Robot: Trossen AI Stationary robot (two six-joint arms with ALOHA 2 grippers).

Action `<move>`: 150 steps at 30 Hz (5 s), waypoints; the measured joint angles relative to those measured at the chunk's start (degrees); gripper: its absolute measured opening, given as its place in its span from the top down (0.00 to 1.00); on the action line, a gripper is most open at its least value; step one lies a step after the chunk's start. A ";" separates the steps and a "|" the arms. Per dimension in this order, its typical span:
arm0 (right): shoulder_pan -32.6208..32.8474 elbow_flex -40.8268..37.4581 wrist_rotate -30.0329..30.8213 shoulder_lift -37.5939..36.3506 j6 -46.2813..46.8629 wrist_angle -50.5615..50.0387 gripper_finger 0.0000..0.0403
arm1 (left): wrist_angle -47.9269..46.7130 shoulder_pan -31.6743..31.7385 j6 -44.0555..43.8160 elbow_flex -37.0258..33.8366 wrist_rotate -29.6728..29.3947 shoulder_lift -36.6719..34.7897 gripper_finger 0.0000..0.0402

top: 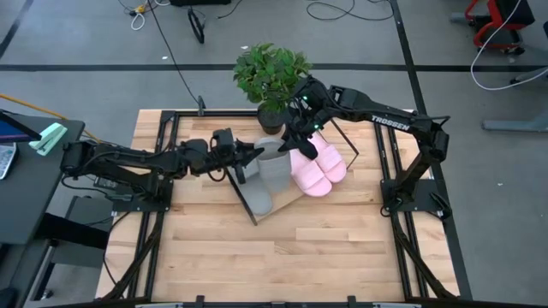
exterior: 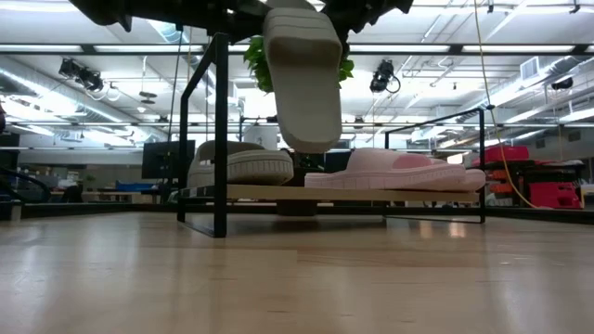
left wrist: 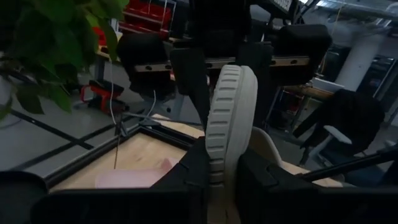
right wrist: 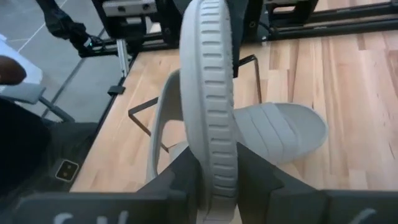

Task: Pick and place slides into the shelf
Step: Put the gray slipper on the shelf

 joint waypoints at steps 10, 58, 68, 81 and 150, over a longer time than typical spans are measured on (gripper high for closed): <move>1.23 0.00 1.76 0.00 -2.87 -1.43 0.71 | -0.65 -1.21 -1.66 -0.02 -0.46 0.11 0.88; 11.41 0.15 27.91 -13.93 -8.23 -6.35 0.59 | -5.45 -1.33 -22.62 -2.22 -13.33 0.53 0.88; 17.09 0.15 28.44 -15.56 -7.77 -6.59 0.61 | 0.21 -0.53 -30.93 -2.49 -14.37 6.96 0.88; 19.31 0.04 30.93 -14.38 -7.13 -7.97 0.61 | 2.94 0.40 -33.56 -2.40 -13.86 13.18 0.88; 22.54 0.04 30.86 -14.38 -7.15 -5.71 0.61 | -11.94 1.87 -15.65 -1.79 -15.23 16.26 0.88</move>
